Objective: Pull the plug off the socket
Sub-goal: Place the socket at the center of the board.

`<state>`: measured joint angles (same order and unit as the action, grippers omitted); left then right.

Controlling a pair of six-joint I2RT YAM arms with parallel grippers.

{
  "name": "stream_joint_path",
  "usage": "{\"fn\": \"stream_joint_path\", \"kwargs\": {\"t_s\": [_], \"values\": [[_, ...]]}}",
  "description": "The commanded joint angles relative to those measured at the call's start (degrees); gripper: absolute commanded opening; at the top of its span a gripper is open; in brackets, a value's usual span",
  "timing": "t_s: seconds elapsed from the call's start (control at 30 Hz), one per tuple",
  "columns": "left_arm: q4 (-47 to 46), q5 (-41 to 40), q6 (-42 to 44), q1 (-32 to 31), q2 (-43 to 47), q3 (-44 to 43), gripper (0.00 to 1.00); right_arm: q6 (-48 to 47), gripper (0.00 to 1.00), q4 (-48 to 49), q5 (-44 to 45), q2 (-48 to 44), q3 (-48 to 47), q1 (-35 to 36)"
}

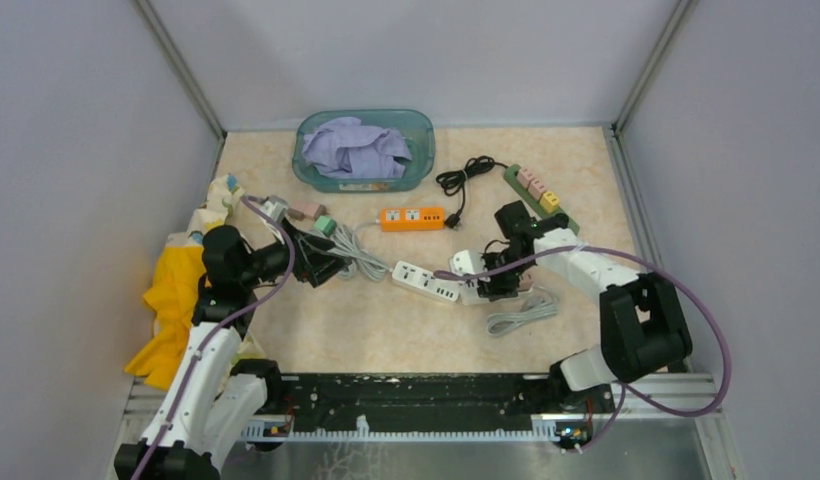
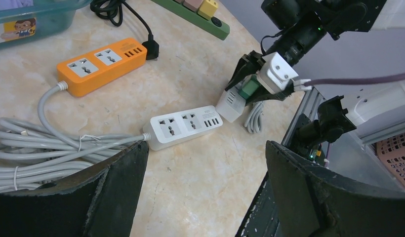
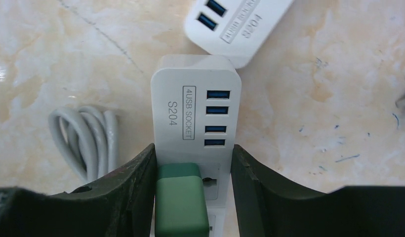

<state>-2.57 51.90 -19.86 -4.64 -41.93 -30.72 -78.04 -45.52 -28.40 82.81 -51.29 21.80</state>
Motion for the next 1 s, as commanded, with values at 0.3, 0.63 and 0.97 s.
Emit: {"fn": "stream_joint_path", "kwargs": {"t_s": [0.3, 0.63, 0.97], "values": [[-2.3, 2.4, -0.4, 0.8, -0.9, 0.0, 0.93, -3.6, 0.09, -1.3, -3.8, -11.9, 5.8, 14.0], [-3.0, 2.6, -0.9, 0.8, -1.3, 0.4, 0.93, 9.2, 0.22, 10.4, 0.3, -4.7, 8.1, 25.7], [-16.0, 7.4, -9.6, -2.0, 0.9, 5.0, 0.93, 14.7, 0.74, 2.8, -10.2, -9.0, 3.2, 24.2]]}}
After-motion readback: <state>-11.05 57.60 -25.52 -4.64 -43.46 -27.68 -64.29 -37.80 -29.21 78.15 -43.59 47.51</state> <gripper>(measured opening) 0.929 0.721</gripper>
